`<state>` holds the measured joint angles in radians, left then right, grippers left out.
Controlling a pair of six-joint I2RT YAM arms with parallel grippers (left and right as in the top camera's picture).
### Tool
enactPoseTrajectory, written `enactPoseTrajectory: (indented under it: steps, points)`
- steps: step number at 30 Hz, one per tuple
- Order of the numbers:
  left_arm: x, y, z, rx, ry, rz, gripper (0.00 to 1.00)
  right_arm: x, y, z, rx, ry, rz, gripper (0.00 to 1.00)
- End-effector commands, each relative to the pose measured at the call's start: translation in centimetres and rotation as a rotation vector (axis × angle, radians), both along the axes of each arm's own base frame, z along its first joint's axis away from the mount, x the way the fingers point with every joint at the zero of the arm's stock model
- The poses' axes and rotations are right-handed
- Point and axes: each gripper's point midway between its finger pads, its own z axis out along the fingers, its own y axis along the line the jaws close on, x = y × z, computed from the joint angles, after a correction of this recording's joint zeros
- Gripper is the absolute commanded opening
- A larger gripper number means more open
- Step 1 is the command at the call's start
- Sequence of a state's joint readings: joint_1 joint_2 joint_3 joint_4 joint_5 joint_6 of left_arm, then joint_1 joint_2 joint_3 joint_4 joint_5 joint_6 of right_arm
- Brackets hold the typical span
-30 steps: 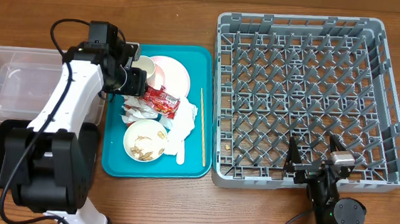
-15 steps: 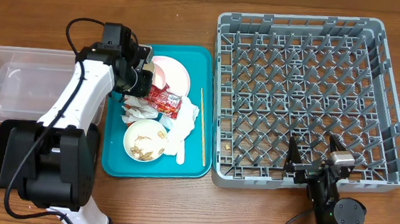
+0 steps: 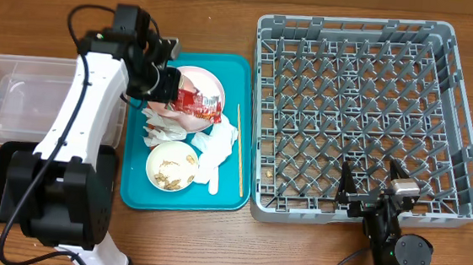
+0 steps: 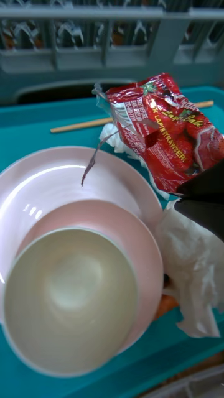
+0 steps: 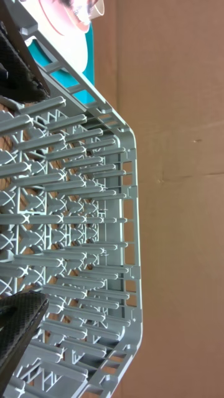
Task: Sort waste into correct bins and load items into the dishwasher
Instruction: 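Carry the red wrapper left and drop it into the clear bin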
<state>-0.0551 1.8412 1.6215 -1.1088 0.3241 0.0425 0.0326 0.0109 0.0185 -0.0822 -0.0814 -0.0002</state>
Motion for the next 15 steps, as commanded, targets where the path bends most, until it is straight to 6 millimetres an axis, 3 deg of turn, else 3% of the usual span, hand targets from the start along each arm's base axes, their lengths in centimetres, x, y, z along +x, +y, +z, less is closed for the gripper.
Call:
enactPoseTrajectory:
  steps: [1, 3, 7, 11, 13, 15]
  points:
    - [0.9, 0.9, 5.3, -0.047, -0.078, 0.062, 0.04, 0.0, -0.1, -0.2, 0.005, -0.001, -0.005, 1.00]
    - [1.1, 2.7, 6.3, -0.062, -0.069, 0.162, 0.04, 0.0, -0.1, -0.2, 0.005, -0.002, -0.006, 1.00]
    - [1.5, 9.1, 6.6, -0.110, -0.020, 0.489, 0.04, 0.0, -0.1, -0.2, 0.005, -0.002, -0.005, 1.00]
    - [0.7, 17.2, 6.7, -0.125, -0.028, 0.739, 0.04, 0.0, -0.1, -0.2, 0.005, -0.002, -0.005, 1.00]
    - [-0.8, 22.7, 6.4, -0.065, -0.035, 0.900, 0.04, 0.0, -0.1, -0.2, 0.005, -0.002, -0.005, 1.00]
    - [-2.3, 26.2, 6.1, -0.009, -0.026, 1.019, 0.04, 0.0, -0.1, -0.2, 0.005, -0.002, -0.006, 1.00]
